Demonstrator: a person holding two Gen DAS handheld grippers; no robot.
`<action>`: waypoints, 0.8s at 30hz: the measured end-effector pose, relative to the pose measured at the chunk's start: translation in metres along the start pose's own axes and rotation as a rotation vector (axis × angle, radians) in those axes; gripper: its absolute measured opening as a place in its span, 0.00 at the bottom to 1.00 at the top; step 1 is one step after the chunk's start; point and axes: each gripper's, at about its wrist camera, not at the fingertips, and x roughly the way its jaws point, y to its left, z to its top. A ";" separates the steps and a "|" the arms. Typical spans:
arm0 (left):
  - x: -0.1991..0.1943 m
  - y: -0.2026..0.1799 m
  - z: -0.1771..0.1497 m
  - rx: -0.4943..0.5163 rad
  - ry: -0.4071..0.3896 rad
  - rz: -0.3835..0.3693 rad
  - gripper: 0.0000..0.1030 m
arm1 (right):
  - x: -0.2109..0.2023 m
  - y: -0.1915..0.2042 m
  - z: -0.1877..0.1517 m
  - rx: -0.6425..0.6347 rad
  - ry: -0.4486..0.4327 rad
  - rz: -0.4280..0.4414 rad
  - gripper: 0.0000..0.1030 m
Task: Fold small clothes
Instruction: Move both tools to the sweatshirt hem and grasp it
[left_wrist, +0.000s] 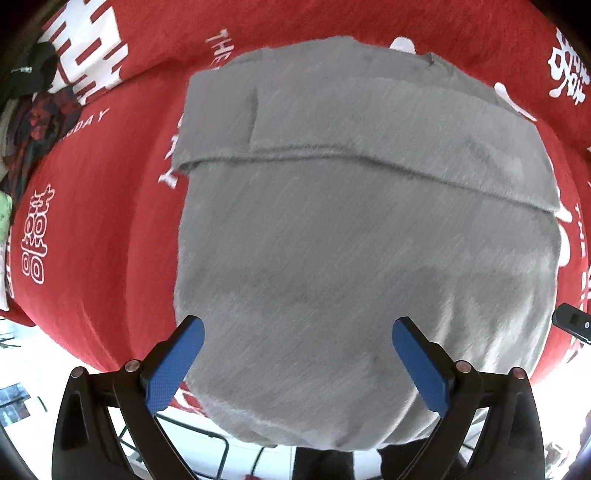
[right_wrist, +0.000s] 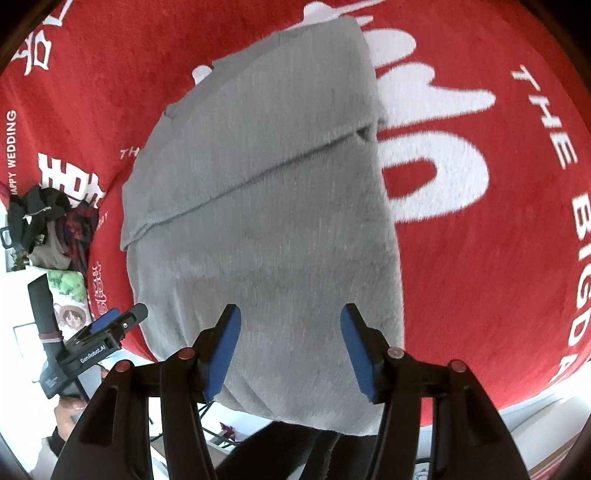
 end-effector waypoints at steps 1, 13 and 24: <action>0.003 0.006 -0.006 -0.004 0.003 -0.003 0.99 | 0.003 -0.001 -0.005 0.005 0.003 0.002 0.58; 0.032 0.073 -0.093 -0.061 0.048 -0.110 0.99 | 0.024 -0.021 -0.094 0.000 0.039 -0.007 0.58; 0.089 0.081 -0.149 -0.084 0.158 -0.287 0.99 | 0.068 -0.073 -0.161 0.002 0.094 -0.095 0.58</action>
